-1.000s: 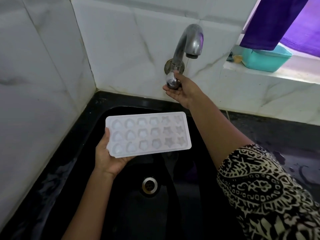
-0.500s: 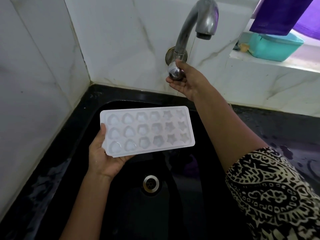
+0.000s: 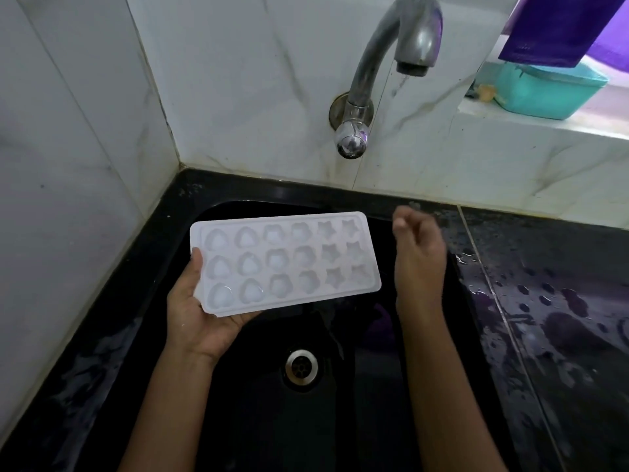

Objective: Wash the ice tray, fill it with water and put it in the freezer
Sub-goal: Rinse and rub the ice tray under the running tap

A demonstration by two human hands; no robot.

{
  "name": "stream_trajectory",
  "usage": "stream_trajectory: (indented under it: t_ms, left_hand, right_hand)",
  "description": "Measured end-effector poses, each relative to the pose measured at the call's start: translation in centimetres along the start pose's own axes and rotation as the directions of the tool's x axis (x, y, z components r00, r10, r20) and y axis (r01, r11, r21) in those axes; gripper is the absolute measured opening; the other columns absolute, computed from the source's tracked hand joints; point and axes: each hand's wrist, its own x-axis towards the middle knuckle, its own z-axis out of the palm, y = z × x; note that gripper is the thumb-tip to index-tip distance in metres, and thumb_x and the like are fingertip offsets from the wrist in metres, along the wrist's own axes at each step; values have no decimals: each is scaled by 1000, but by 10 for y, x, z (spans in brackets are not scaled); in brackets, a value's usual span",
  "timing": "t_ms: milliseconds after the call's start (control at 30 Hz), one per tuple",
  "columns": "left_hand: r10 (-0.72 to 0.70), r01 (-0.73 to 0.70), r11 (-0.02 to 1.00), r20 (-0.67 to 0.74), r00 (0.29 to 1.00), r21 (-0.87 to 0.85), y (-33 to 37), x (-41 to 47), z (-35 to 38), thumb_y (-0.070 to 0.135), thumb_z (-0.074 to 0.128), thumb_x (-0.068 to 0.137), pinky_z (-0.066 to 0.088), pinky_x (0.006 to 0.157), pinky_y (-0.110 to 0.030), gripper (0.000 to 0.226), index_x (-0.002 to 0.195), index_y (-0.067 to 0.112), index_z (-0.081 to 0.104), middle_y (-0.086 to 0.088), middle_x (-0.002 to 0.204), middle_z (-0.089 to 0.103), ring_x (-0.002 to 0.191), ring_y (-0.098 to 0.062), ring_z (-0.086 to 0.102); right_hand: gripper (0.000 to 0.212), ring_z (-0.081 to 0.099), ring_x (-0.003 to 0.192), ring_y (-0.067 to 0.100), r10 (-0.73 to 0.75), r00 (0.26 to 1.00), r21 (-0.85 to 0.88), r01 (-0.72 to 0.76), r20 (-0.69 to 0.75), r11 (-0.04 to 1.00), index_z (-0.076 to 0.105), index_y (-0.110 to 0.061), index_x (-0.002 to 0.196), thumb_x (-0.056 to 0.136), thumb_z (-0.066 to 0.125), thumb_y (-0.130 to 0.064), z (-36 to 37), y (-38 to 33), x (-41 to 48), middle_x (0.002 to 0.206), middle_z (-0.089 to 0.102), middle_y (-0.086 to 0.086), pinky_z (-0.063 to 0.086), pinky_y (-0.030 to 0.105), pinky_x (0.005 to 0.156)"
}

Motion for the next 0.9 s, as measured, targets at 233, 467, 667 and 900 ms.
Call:
stream_trajectory:
  t_ms: [233,467,667,900]
  left_hand:
    - [-3,3,1000,-17,1000,-10,4,-2,-3,51,43,97,55,77,-61,50,109,16,76,-16,128,64,113,-39,63]
    - [-2,2,1000,-31,1000,-17,6,-2,-6,51,45,96,51,82,-65,49,111,15,75,-17,129,63,113,-40,63]
    - [16,-16,1000,-63,998,-1,8,-3,-4,50,43,97,57,71,-58,49,101,18,79,-15,123,67,105,-37,67]
    - [7,-7,1000,-44,999,9,7,-4,-5,50,42,97,53,81,-61,49,105,18,77,-15,127,65,111,-38,65]
  right_hand:
    - [15,61,99,12,103,983,-8,-103,150,995,62,-20,104,91,55,-24,22,-27,42,108,66,-1,49,27,87]
    - [51,69,77,29,452,662,93,-618,598,781,57,0,106,93,49,-48,72,-61,121,99,64,18,57,37,74]
    - [36,60,83,34,429,721,303,-646,544,701,55,8,97,94,56,-28,78,-67,119,94,59,23,57,43,57]
    - [40,61,86,33,433,708,277,-650,558,708,56,5,102,93,54,-34,78,-70,120,98,60,22,58,45,65]
